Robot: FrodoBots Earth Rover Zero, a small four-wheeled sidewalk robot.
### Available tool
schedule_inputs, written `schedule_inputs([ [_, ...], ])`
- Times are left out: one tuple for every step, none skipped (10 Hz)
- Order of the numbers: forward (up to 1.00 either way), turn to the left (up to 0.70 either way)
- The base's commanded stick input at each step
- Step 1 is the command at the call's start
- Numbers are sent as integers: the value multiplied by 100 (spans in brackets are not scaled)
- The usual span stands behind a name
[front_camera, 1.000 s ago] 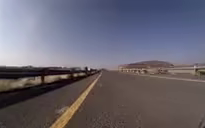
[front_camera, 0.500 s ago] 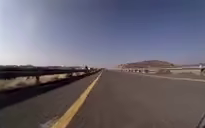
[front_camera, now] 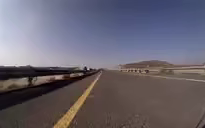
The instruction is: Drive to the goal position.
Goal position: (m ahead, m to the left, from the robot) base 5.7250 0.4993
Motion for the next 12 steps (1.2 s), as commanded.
schedule_inputs([
  [85, -28],
  [85, -23],
  [85, -6],
  [85, 0],
  [85, 0],
  [85, 0],
  [85, 0],
  [85, 0],
  [85, 0],
  [85, 0],
  [85, 0],
  [85, 0],
])
